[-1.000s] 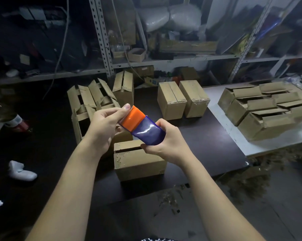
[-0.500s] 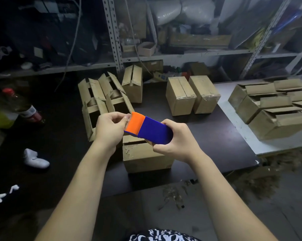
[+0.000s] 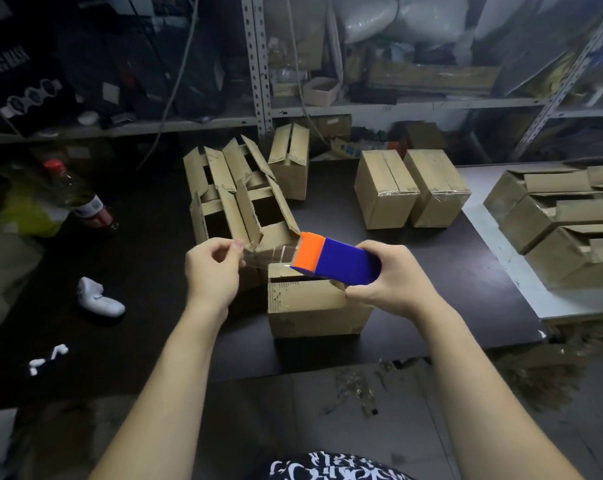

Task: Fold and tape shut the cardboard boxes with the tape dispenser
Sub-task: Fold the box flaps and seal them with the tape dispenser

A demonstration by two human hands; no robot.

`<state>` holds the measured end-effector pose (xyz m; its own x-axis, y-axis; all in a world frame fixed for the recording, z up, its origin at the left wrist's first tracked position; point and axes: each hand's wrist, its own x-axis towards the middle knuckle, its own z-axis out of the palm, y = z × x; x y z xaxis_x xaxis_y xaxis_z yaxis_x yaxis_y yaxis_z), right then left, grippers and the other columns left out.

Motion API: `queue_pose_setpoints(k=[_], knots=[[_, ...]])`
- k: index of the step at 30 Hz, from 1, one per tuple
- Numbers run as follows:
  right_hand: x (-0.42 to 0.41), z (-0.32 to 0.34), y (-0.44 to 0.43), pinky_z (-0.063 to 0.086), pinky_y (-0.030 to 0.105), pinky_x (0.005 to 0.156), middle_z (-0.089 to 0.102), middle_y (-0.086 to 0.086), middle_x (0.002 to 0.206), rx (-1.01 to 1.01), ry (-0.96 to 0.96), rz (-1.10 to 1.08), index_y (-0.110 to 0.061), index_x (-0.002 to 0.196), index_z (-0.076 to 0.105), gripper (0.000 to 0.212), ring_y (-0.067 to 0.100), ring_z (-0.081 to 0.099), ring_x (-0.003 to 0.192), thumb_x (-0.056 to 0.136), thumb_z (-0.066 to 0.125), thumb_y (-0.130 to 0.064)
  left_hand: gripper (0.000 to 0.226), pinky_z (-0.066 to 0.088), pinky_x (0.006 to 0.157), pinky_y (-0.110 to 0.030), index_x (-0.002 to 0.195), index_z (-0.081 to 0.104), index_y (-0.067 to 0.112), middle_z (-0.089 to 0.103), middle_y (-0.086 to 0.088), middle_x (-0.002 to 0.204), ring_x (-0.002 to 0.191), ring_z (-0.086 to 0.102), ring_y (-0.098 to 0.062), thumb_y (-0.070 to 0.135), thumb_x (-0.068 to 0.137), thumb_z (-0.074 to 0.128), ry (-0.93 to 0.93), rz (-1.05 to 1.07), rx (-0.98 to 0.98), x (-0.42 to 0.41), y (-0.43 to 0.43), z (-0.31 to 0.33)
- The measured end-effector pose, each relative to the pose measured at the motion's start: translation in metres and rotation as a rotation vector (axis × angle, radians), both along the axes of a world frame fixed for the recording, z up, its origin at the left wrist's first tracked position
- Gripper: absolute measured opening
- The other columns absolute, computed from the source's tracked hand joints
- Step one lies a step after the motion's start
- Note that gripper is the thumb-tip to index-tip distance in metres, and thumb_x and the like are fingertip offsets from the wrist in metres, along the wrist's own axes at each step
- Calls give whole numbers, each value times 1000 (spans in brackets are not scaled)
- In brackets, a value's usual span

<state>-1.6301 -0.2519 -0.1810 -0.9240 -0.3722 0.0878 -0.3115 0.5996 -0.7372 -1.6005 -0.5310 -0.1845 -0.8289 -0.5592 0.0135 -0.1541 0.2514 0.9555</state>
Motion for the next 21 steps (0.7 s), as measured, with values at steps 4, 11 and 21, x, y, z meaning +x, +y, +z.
queue_pose_setpoints(k=[4,11,21], knots=[[-2,-2,-6,61,40,84,65,-9,114,58,90,-58,-38,116,43,72,14,65,101,67,95,-45,11,58,86,-41,90,74,28,74,-1,88,95,71,-19,24,99,68,-19,61,220,5,3,-22],[-13,4,-17,50,21,81,53,-20,111,-95,107,-115,-30,119,53,63,6,55,106,71,92,-23,35,58,92,-36,115,72,13,76,-7,108,108,72,-18,-2,84,80,13,-110,344,7,1,-48],[-29,-4,-12,56,20,75,64,-8,114,-217,-83,-167,-30,117,53,61,11,65,102,64,83,-35,56,55,78,-19,129,60,18,70,4,121,113,67,-2,-1,81,82,16,-324,-57,1,6,-83]])
